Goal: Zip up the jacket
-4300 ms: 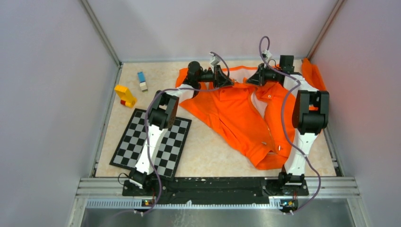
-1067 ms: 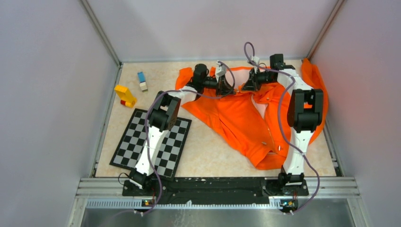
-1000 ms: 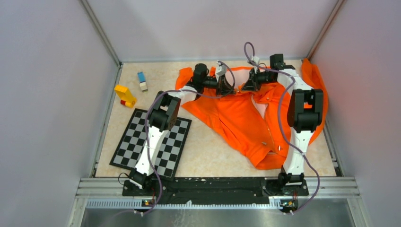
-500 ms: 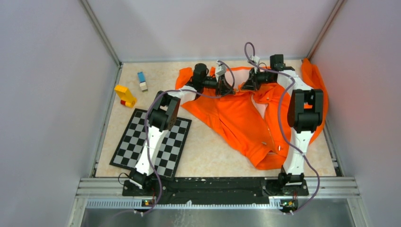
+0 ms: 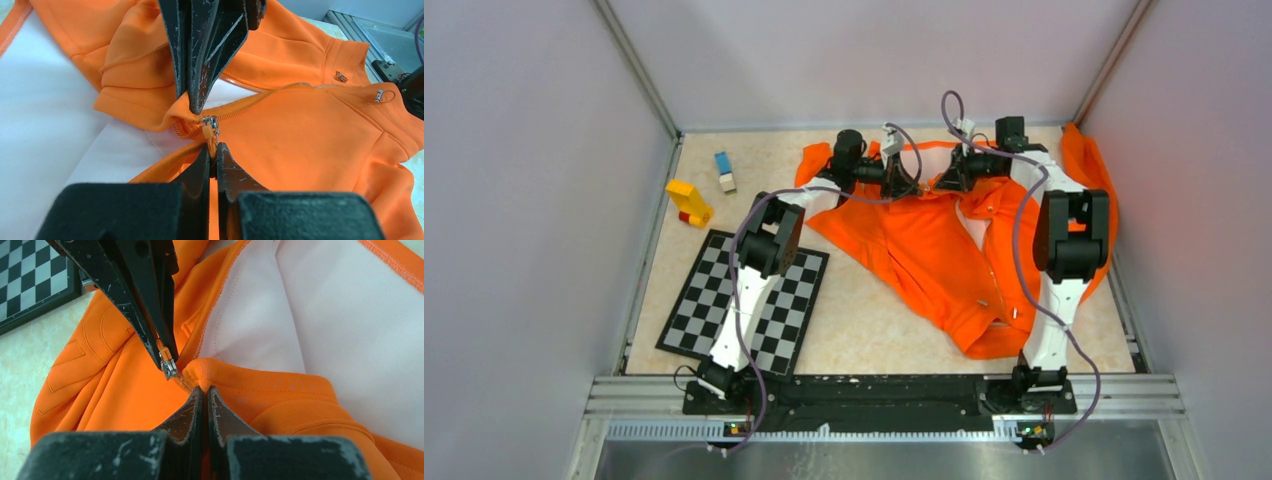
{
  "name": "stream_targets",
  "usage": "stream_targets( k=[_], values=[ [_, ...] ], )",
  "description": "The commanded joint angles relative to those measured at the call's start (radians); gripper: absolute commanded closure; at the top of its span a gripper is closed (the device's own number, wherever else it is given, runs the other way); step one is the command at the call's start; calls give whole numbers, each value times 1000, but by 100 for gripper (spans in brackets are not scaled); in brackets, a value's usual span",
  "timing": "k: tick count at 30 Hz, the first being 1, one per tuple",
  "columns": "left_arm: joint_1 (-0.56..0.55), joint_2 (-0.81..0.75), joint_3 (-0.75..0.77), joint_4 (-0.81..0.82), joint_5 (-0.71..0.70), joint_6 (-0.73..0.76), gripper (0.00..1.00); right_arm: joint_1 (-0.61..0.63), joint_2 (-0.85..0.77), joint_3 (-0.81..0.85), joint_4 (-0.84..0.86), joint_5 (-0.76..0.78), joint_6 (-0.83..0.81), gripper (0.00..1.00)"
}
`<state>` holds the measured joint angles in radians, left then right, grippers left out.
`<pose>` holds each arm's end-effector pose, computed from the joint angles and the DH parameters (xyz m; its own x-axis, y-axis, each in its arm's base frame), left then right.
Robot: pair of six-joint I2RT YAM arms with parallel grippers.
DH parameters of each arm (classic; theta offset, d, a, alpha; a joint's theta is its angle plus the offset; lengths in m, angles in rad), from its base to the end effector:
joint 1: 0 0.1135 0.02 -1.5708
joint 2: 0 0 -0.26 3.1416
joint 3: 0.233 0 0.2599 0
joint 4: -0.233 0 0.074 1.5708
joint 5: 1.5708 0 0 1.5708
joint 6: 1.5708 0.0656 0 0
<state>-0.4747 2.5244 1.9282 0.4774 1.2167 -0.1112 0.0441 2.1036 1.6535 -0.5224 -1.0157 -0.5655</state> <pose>0.4798 -0.3157 0.1602 -0.2143 0.0668 -0.9745 0.9691 -0.1106 -0.2207 0.4641 0.0763 0.1918 -0.4283 -0.3016 -0.8518 -0.8657 0.4072 0.2911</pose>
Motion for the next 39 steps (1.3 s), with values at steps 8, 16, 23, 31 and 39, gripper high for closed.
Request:
stream_targets(
  k=[8,16,23,31,39],
  values=[
    [-4,-33,-20,-46,-56,59,100,84,-239,-258,395,353,219,100],
    [-21,-13,13,-85,-18,101,100,85,-290,-318,388,339,120,100],
    [-23,-29,15,-216,-57,238,100,84,-280,-343,412,371,72,100],
    [-17,-35,31,-244,-72,256,100,86,-288,-354,416,350,69,100],
    [-15,-40,30,-229,-67,239,100,114,-277,-363,419,431,59,100]
  ],
)
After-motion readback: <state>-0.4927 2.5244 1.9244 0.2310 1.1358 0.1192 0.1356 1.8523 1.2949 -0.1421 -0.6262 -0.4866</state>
